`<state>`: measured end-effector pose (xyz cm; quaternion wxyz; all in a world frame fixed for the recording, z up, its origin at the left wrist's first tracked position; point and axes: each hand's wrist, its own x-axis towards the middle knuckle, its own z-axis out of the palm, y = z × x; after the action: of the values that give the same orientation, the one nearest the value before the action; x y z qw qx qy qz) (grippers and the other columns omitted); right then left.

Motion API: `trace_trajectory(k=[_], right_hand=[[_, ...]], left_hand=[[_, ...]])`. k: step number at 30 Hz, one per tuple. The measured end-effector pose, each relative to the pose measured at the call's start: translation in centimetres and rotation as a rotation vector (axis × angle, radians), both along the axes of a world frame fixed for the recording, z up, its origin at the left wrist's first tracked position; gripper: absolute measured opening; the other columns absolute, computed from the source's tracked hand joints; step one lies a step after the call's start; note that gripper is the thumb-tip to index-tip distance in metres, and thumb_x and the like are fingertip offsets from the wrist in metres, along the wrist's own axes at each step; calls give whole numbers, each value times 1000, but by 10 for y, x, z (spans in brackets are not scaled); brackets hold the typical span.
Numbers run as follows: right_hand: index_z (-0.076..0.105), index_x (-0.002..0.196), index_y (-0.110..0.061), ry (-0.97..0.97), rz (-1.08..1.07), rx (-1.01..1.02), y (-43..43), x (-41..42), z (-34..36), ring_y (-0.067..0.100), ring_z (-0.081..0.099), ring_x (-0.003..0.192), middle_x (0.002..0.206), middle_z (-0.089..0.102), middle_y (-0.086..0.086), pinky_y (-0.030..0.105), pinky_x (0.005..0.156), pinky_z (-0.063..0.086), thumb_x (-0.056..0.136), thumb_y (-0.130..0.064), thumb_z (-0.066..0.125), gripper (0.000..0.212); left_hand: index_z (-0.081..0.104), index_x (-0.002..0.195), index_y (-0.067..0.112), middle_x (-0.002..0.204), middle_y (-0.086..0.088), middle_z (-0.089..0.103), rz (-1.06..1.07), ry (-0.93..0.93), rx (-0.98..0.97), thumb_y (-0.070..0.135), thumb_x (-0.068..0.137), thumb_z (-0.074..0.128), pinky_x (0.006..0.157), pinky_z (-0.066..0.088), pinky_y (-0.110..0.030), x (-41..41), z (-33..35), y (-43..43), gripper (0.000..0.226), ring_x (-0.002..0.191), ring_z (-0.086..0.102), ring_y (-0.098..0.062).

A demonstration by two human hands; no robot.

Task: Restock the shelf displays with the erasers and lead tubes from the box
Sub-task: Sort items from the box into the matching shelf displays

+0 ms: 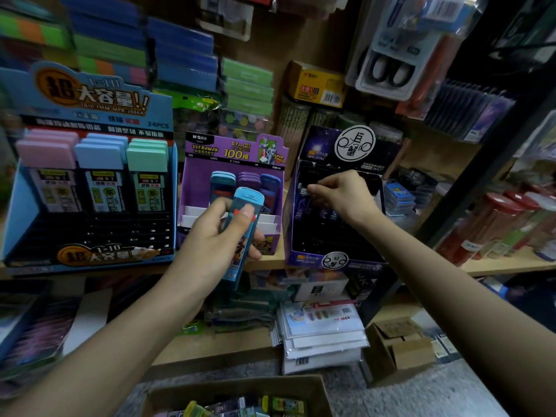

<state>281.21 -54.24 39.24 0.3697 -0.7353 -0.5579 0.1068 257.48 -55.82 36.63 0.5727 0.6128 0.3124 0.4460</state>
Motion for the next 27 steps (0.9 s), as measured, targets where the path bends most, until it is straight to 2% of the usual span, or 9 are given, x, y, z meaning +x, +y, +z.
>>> trace_trajectory(k=[5,9,10,14,17,19,21,24,27], right_hand=[[72,91,-5,-161,-64,-42,3,-13,3,18,65,72,79,70,10,29,66,52,91,-28,60,26],[67,84,-3,-510,-158,-40,-14,-30,12,30,63,77,78,67,11,34,65,49,93,-33,56,33],[67,83,-6,-487,-112,35,-22,-39,15,28,63,74,77,67,9,36,65,50,93,-35,54,33],[66,85,-23,130,327,93,-47,-93,31,12,61,68,75,67,-4,31,61,51,93,-33,56,16],[66,91,-16,181,429,64,-46,-115,35,8,56,68,79,65,3,26,61,48,90,-14,61,6],[66,89,-14,224,423,97,-40,-116,39,6,57,66,78,65,3,18,58,47,88,-8,62,7],[66,83,-17,255,383,176,-31,-110,48,1,57,63,75,65,-1,13,57,46,86,-7,64,11],[69,85,-18,162,301,281,-12,-101,60,6,59,70,78,66,0,20,65,49,85,-9,66,9],[71,91,-12,27,281,281,7,-102,59,11,61,74,82,68,2,26,70,51,85,-12,67,7]], left_hand=[[57,92,29,76,9,71,11,6,19,32,94,47,56,52,-14,-1,-1,1,11,66,68,-6],[58,93,28,75,11,70,13,11,57,32,94,48,57,50,-12,-4,-1,0,11,69,66,-1],[59,93,28,73,13,69,18,18,76,32,94,49,57,49,-11,-5,-1,1,11,68,65,0],[59,96,26,69,16,66,33,37,160,28,93,51,60,46,-10,-9,3,0,9,66,63,2],[58,93,22,70,13,64,41,53,222,21,93,52,61,44,-10,-13,10,-2,6,67,61,4],[58,97,19,85,7,64,119,157,301,21,92,56,69,46,-19,-23,14,4,6,79,60,-4],[55,109,15,104,0,58,295,391,407,30,88,60,75,41,-25,-38,15,18,26,93,54,-13],[44,129,14,126,-5,47,409,730,414,48,83,60,88,38,-31,-61,11,36,59,116,47,-20],[36,137,13,135,-8,43,325,876,363,52,81,62,96,41,-39,-70,-2,42,73,123,44,-24]])
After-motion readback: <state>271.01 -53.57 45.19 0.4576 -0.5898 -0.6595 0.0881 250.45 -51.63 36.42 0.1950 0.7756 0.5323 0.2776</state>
